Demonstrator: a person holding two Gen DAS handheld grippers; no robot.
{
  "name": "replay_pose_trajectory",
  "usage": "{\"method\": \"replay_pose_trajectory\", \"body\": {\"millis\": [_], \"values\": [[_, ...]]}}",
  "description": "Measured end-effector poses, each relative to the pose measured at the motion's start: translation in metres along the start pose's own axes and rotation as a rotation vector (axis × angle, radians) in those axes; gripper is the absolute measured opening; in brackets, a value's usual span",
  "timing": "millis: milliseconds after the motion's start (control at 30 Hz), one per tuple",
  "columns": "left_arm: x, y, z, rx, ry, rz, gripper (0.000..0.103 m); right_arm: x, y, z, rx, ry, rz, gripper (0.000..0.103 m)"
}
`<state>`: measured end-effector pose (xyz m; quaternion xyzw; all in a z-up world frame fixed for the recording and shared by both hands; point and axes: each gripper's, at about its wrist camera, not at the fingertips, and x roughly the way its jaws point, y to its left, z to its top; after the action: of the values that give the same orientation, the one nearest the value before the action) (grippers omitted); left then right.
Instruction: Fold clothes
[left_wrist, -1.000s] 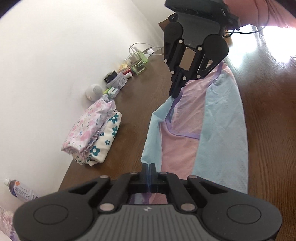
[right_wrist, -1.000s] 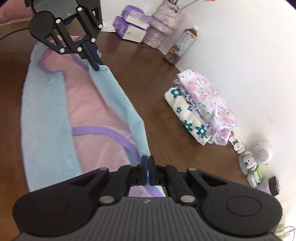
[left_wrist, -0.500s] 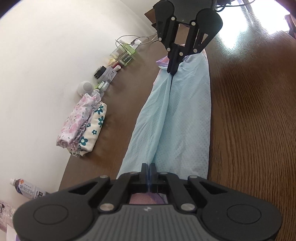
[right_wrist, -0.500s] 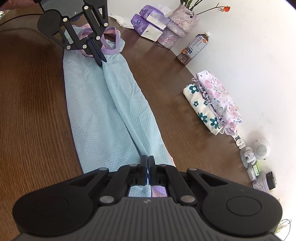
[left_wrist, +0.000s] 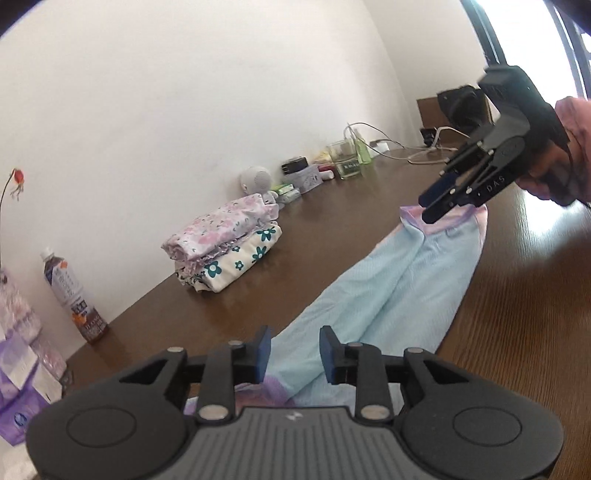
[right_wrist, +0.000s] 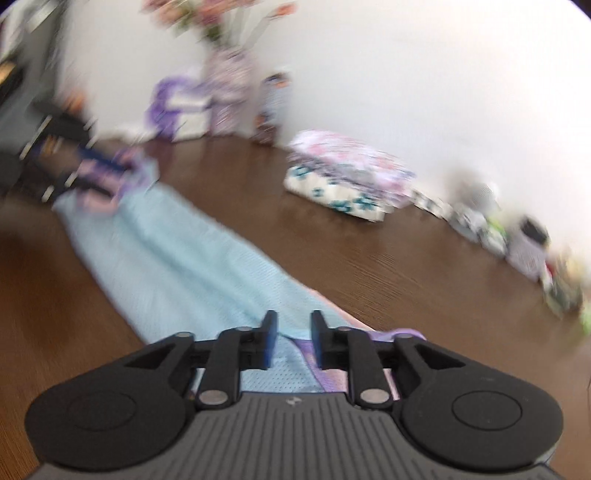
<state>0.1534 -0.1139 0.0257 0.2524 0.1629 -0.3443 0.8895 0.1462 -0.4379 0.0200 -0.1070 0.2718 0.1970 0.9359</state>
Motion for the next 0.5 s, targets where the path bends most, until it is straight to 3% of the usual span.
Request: {"method": "replay_pose_trajectory", "body": {"millis": [133,233,367,500], "values": [[0.025,-0.002,0.015,-0.112,0.060,0.022,0.034,0.009,-0.033,0.001,0.298,0.006,-0.049,0.035],[0.042,0.003,0.019,-0.232,0.097,0.027,0.036,0.025,-0.055,0.000,0.449,0.028,-0.082,0.035],[0.056,0.003,0.015,-0.287,0.136,0.047,0.035,0.043,-0.074,-0.004,0.583,0.070,-0.121,0.035],[0.064,0.005,0.008,-0.309,0.169,0.060,0.034,0.053,-0.078,-0.009,0.629,0.092,-0.112,0.035]]}}
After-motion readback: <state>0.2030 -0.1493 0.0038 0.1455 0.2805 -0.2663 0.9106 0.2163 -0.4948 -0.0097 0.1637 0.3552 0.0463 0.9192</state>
